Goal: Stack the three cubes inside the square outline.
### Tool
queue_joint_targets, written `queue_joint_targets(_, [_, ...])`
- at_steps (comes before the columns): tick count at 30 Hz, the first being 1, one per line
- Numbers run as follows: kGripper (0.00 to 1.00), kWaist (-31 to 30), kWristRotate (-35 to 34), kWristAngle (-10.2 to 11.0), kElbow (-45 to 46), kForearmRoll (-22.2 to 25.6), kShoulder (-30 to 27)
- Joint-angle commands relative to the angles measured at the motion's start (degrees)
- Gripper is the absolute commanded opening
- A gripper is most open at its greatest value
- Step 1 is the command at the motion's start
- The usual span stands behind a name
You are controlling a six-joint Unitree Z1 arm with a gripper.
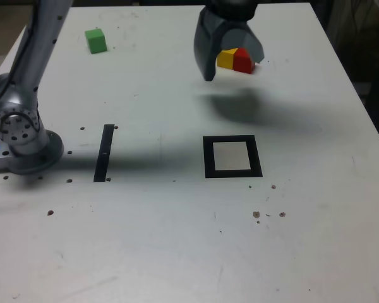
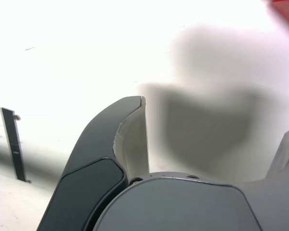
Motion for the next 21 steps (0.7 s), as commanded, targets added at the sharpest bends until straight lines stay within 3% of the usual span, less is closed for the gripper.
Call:
queue_joint_targets(1, [0.97, 0.2, 0.1, -0.1, -2.7, 1.4, 1.7])
queue_joint_targets(21, [0.97, 3.4, -0.5, -1.3, -23.4, 9.1, 13.1])
